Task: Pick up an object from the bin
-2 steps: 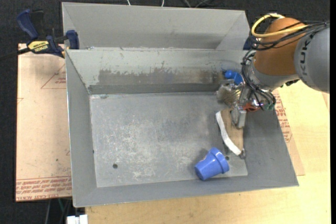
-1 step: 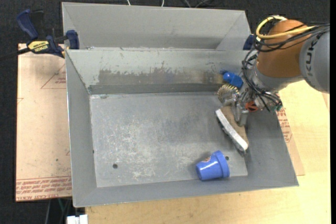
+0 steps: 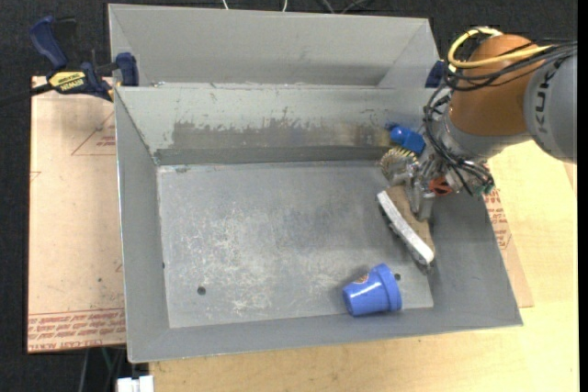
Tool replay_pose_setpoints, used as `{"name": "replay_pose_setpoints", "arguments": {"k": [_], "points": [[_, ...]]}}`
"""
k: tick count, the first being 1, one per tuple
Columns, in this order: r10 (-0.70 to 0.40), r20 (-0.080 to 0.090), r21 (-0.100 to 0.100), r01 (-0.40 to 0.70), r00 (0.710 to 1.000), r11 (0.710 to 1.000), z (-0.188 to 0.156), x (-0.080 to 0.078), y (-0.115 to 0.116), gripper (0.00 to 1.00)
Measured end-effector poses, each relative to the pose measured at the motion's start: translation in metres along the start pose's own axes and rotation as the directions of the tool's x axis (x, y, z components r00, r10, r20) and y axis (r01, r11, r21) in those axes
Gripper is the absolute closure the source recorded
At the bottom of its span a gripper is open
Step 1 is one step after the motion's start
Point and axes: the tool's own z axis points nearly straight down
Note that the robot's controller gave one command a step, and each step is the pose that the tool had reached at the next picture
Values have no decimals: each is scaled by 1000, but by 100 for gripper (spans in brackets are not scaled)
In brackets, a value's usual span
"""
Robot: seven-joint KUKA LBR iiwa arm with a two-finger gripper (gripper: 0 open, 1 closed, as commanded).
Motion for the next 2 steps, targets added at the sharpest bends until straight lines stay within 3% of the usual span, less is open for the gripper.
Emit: {"name": "replay_pose_setpoints", "arguments": {"k": [2], "points": [[-1, 2, 2, 1, 1000, 1000, -49, 0, 1, 100]]}}
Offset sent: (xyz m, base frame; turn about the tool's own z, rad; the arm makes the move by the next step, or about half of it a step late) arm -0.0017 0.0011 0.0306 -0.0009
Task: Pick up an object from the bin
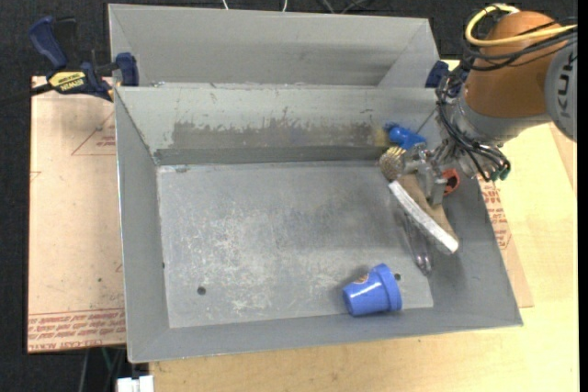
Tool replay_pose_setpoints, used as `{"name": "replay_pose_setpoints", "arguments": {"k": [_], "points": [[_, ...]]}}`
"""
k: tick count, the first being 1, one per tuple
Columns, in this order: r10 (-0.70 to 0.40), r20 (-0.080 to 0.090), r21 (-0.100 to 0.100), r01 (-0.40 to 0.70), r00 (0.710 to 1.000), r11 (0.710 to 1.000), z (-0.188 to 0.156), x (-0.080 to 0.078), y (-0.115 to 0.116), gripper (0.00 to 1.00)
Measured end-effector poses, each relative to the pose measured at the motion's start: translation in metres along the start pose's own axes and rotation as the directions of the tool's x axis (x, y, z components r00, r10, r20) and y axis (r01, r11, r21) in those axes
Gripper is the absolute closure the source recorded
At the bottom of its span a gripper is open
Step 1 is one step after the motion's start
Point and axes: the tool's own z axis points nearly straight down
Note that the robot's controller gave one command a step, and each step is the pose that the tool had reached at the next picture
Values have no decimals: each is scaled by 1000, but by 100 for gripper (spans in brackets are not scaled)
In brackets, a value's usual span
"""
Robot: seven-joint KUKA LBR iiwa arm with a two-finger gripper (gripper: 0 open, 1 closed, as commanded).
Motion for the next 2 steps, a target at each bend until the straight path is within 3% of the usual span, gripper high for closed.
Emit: {"name": "replay_pose_setpoints", "arguments": {"k": [2], "points": [[0, -2, -2, 0, 1000, 1000, -22, 0, 2, 100]]}}
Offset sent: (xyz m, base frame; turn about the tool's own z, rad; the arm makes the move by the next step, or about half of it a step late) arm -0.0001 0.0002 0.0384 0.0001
